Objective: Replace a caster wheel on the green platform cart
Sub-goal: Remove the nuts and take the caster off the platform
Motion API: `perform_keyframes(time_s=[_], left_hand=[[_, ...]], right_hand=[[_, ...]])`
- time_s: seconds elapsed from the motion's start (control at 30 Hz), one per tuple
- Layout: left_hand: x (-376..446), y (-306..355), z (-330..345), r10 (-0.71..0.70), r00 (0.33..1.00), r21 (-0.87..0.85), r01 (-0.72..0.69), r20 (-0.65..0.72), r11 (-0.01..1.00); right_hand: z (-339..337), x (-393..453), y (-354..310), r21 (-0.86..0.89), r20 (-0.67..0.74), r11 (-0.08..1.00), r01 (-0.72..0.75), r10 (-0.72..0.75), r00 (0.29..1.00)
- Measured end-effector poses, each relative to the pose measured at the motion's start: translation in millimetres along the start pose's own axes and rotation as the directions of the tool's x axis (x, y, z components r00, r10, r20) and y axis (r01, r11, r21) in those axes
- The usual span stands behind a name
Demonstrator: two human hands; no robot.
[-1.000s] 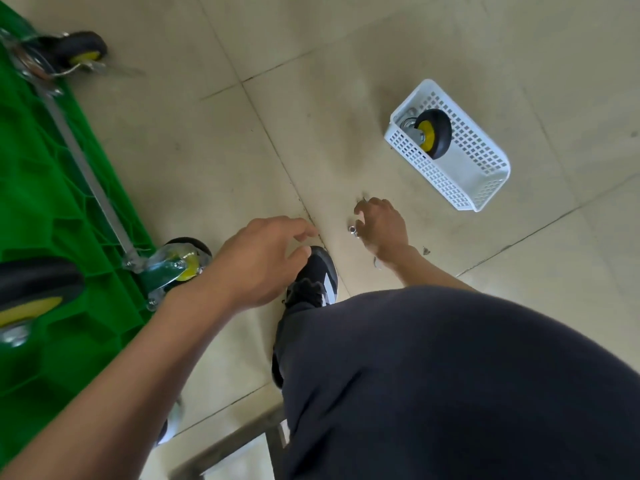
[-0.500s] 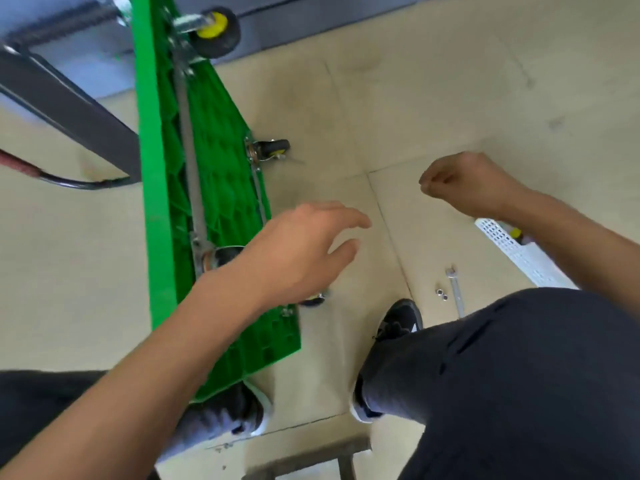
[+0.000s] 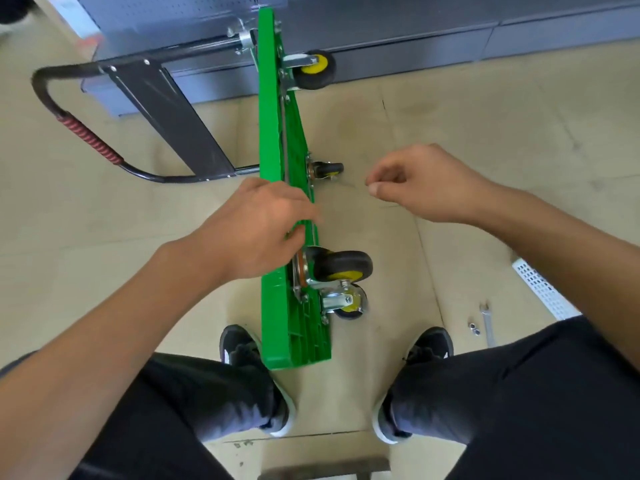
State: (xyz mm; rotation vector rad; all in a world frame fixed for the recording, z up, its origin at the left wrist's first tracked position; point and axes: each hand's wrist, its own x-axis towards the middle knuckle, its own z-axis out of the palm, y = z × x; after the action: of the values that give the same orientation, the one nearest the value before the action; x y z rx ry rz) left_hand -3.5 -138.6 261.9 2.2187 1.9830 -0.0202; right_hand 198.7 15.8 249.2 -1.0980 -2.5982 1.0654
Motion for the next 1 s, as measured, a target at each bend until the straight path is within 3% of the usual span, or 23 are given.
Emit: perform_keyframes(time_s=[0.27,0.7,1.0], left_hand=[[-9,-15,10,0.076,0.997,-0.001,-0.076,-0.007,0.997],[-6,-23,24,0.154,0.988,-0.013,-0.154,0.005,0.988],[-9,-31,26,0.191,0.981,-0.050,-0.192,-0.017,0.980]], right_hand=[[74,23,-36,0.059,0.124,0.997,0.052,-0.059,0.991],[117,48,-10,0.199,0.356,0.966,-0.167,0.088,0.930],[123,55,-9,0.192,0.413,0.922,-0.336,0.234,0.880]])
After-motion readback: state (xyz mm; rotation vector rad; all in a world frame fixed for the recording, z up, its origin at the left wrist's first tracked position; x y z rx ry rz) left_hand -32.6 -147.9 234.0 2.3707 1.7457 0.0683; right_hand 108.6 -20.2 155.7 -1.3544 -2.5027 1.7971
